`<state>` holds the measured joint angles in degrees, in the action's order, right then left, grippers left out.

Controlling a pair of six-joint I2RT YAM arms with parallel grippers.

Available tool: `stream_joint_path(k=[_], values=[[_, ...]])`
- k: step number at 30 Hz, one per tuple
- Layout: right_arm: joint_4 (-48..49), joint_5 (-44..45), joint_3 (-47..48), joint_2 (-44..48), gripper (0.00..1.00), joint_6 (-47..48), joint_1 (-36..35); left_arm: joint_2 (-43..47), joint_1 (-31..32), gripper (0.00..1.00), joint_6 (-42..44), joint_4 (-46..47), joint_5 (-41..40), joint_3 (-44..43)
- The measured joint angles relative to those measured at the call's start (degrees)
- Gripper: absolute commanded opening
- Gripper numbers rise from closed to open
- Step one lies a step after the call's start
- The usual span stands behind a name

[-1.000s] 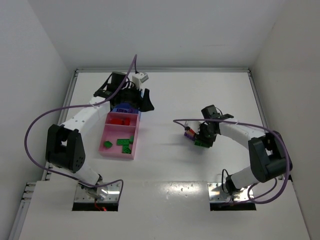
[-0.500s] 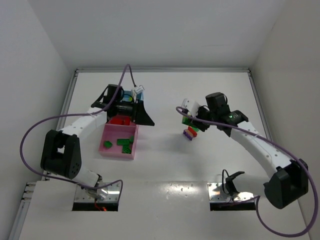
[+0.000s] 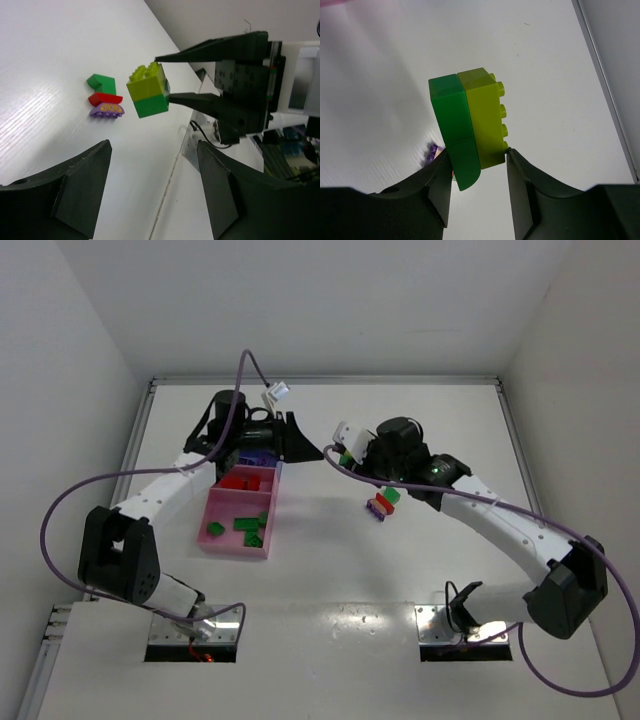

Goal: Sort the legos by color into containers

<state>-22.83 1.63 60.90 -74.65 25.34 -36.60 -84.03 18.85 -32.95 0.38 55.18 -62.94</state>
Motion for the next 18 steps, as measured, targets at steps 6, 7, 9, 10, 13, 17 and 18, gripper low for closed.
stream_joint_path(k=[6, 7, 9, 10, 13, 17, 18], values=[[1.09, 3.85, 0.11, -0.42, 0.11, -0.98, -1.07, 0.24, 3.08, 0.75, -4.87, 4.81, -5.75, 1.73], [1.22, 4.20, 0.11, -0.42, 0.11, -1.18, -1.11, 0.24, 3.45, 0.75, -5.14, 5.11, -6.16, 1.73], [1.40, 4.50, 0.11, -0.42, 0.11, -1.42, -1.11, 0.04, 4.13, 0.75, -5.44, 5.70, -6.82, 1.73], [1.42, 4.57, 0.11, -0.42, 0.11, -1.46, -1.09, -0.11, 4.37, 0.75, -5.53, 5.81, -7.04, 1.73], [1.42, 4.55, 0.22, -0.42, 0.11, -1.81, -1.11, -1.22, 4.74, 0.75, -5.86, 6.58, -7.48, 1.73], [1.42, 4.20, 0.90, -0.42, 0.11, -2.03, -1.44, -2.73, 4.94, 0.75, -6.05, 6.43, -8.00, 1.73], [1.42, 4.09, 1.16, -0.42, 0.11, -2.12, -1.55, -2.97, 5.05, 0.75, -6.01, 6.43, -8.13, 1.70]])
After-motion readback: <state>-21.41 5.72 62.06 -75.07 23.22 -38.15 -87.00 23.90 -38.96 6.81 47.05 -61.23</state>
